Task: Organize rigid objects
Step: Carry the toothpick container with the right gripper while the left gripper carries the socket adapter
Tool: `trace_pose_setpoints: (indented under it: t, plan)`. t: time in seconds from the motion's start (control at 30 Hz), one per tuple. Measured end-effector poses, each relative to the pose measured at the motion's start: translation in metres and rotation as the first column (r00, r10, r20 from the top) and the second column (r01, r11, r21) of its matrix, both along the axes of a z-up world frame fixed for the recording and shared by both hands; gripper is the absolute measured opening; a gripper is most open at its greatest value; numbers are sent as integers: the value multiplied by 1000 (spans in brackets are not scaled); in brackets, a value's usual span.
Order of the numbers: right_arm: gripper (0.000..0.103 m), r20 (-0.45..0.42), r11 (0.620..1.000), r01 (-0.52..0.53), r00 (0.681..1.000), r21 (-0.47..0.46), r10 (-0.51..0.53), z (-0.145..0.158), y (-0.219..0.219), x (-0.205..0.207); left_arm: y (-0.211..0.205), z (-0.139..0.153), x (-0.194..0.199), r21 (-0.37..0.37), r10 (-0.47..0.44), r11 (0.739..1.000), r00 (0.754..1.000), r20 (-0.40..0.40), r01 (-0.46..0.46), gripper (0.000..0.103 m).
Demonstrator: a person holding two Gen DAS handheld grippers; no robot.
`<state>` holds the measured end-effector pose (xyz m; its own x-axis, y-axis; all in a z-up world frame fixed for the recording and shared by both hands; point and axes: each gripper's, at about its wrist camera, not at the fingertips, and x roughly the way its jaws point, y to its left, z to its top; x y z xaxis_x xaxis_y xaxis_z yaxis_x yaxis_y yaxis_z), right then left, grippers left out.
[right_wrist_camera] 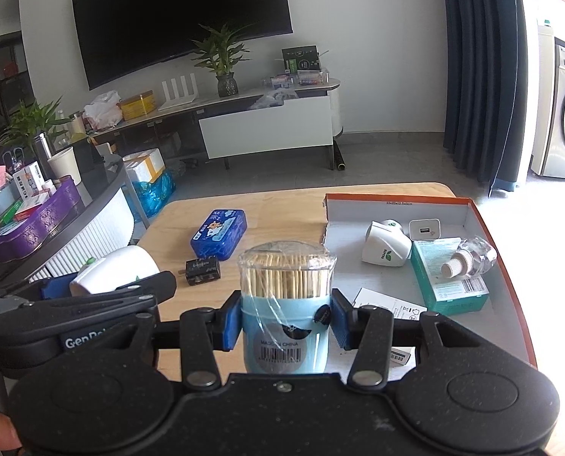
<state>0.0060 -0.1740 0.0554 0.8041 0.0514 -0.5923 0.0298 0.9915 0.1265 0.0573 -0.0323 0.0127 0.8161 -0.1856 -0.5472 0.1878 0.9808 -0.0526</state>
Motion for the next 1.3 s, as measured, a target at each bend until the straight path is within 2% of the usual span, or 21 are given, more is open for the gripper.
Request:
trace_pose_setpoints:
  t: [1.3]
  plan:
    - [57,11,995,97,995,6,-97,2,-38,-13,-35,-3,-6,0,-89,996,996,-10,89,85]
